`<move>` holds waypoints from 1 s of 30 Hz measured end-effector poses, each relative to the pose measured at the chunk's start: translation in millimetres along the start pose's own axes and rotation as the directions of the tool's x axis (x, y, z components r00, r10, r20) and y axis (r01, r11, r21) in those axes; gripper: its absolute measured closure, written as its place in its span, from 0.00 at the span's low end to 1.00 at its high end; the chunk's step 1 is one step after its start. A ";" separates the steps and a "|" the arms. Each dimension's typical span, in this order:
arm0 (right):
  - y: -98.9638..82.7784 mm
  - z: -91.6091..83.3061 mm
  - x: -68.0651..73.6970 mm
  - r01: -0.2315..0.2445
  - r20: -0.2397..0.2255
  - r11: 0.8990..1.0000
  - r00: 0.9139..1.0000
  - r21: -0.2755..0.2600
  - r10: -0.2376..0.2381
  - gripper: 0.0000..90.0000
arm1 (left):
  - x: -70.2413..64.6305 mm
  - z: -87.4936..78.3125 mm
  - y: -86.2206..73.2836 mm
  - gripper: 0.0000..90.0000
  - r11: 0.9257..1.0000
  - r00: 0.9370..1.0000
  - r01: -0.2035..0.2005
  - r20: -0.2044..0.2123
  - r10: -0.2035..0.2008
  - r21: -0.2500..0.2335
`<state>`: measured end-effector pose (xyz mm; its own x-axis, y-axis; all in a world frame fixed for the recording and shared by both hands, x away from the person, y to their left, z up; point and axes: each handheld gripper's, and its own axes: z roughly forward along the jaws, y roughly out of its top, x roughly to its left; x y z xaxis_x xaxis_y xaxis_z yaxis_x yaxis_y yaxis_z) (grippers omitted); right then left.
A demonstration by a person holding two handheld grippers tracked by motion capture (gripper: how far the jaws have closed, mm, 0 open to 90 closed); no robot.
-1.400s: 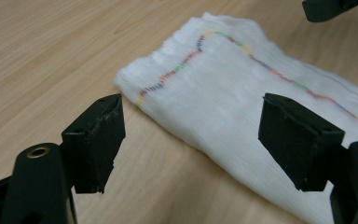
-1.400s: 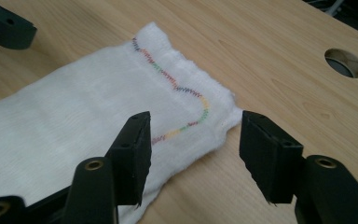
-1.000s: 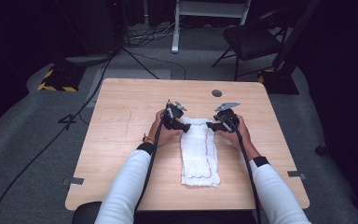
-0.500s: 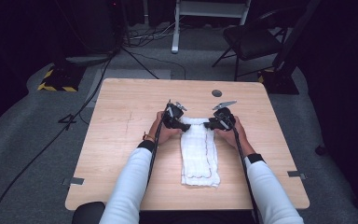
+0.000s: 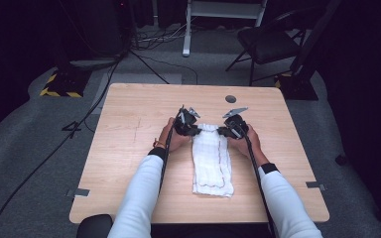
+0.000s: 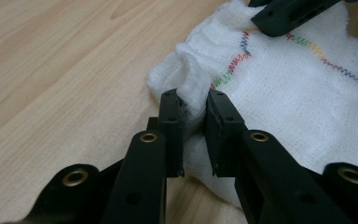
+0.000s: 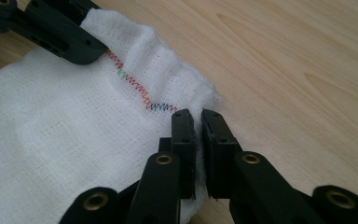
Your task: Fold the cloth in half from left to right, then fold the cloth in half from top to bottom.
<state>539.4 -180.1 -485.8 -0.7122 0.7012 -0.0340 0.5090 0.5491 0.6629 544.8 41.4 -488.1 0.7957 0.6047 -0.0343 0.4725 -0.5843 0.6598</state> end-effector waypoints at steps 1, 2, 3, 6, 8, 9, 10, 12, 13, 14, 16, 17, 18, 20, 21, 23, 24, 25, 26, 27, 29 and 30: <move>0.3 0.1 0.3 0.000 0.008 1.000 1.000 -0.001 0.000 0.94 | -1.3 1.5 0.9 0.88 1.000 1.000 -0.019 -0.016 0.019 -0.006; 0.7 0.3 0.0 0.008 0.022 1.000 1.000 -0.008 -0.008 0.94 | -1.8 2.5 1.3 0.89 1.000 1.000 -0.022 -0.021 0.022 -0.011; 0.6 0.7 -0.3 0.007 0.029 1.000 1.000 -0.009 -0.007 0.94 | -0.9 3.4 2.1 0.90 1.000 0.999 -0.025 -0.028 0.025 -0.014; 0.2 2.7 -3.3 0.007 0.046 0.999 0.999 -0.031 -0.006 0.94 | 1.7 6.1 5.3 0.91 1.000 0.999 -0.014 -0.046 0.014 -0.020; 2.1 2.7 -4.2 0.010 0.066 0.999 0.998 -0.043 -0.008 0.95 | 1.8 6.6 9.8 0.91 1.000 0.997 -0.021 -0.072 0.020 -0.015; 3.5 1.7 -4.8 0.014 0.073 0.999 0.997 -0.052 -0.010 0.95 | 2.3 6.0 12.2 0.91 1.000 0.997 -0.021 -0.078 0.019 -0.016; 4.8 0.2 -6.0 0.015 0.076 0.998 0.997 -0.063 -0.010 0.95 | 2.3 5.5 14.3 0.91 1.000 0.996 -0.019 -0.086 0.017 -0.023; 7.3 -2.9 -8.9 0.014 0.084 0.997 0.996 -0.073 -0.008 0.95 | 2.0 4.2 18.1 0.92 0.999 0.996 -0.022 -0.085 0.020 -0.027; 8.5 -4.6 -10.8 0.015 0.090 0.997 0.996 -0.081 -0.008 0.95 | 1.3 3.8 20.0 0.92 0.999 0.996 -0.024 -0.089 0.021 -0.032; 9.7 -6.5 -12.3 0.009 0.092 0.996 0.996 -0.091 -0.001 0.95 | 1.3 2.2 22.4 0.92 0.999 0.995 -0.034 -0.093 0.032 -0.030; 13.1 -11.7 -12.7 0.016 0.105 0.994 0.994 -0.104 -0.005 0.95 | 2.1 -2.2 26.3 0.92 0.998 0.995 -0.037 -0.099 0.032 -0.043; 14.0 -13.2 -12.4 0.024 0.112 0.994 0.994 -0.107 -0.012 0.95 | 2.0 -4.8 27.5 0.92 0.997 0.994 -0.043 -0.102 0.037 -0.059; 15.2 -15.0 -11.5 0.028 0.117 0.993 0.993 -0.111 -0.014 0.95 | 1.9 -7.2 28.3 0.92 0.997 0.994 -0.045 -0.101 0.039 -0.061; 16.3 -18.8 -11.0 0.034 0.119 0.992 0.993 -0.123 -0.019 0.95 | 1.8 -10.0 29.0 0.92 0.996 0.994 -0.047 -0.104 0.040 -0.070; 16.5 -20.8 -11.0 0.032 0.118 0.991 0.993 -0.128 -0.016 0.95 | 1.4 -10.7 29.7 0.92 0.996 0.994 -0.046 -0.106 0.038 -0.070; 17.2 -24.7 -10.1 0.029 0.118 0.989 0.993 -0.144 -0.012 0.95 | -0.1 -12.8 33.1 0.93 0.996 0.992 -0.058 -0.118 0.050 -0.073; 17.8 -26.8 -9.7 0.033 0.126 0.988 0.992 -0.150 -0.014 0.95 | -0.3 -13.5 35.1 0.93 0.995 0.992 -0.056 -0.120 0.047 -0.078; 18.1 -28.3 -9.9 0.035 0.131 0.987 0.991 -0.155 -0.014 0.95 | -0.7 -14.0 36.4 0.93 0.995 0.991 -0.055 -0.124 0.045 -0.080; 18.3 -29.4 -10.4 0.035 0.133 0.987 0.991 -0.157 -0.014 0.95 | -1.3 -14.8 39.0 0.93 0.995 0.990 -0.059 -0.129 0.048 -0.081; 19.1 -31.1 -11.5 0.036 0.134 0.986 0.991 -0.162 -0.014 0.95 | -1.4 -15.7 40.6 0.93 0.995 0.990 -0.063 -0.132 0.052 -0.080; 21.3 -34.0 -13.1 0.036 0.140 0.984 0.990 -0.172 -0.012 0.95 | -1.4 -18.6 44.2 0.93 0.994 0.989 -0.068 -0.135 0.055 -0.090; 22.2 -35.4 -13.3 0.036 0.143 0.984 0.990 -0.177 -0.010 0.95 | -0.5 -20.8 45.8 0.93 0.993 0.989 -0.066 -0.140 0.052 -0.098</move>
<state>543.0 -193.3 -444.1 -0.6409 0.7533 -0.1476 0.3895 0.4848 0.7831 558.1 25.6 -442.2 0.7584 0.6433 0.1052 0.3799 -0.5673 0.7307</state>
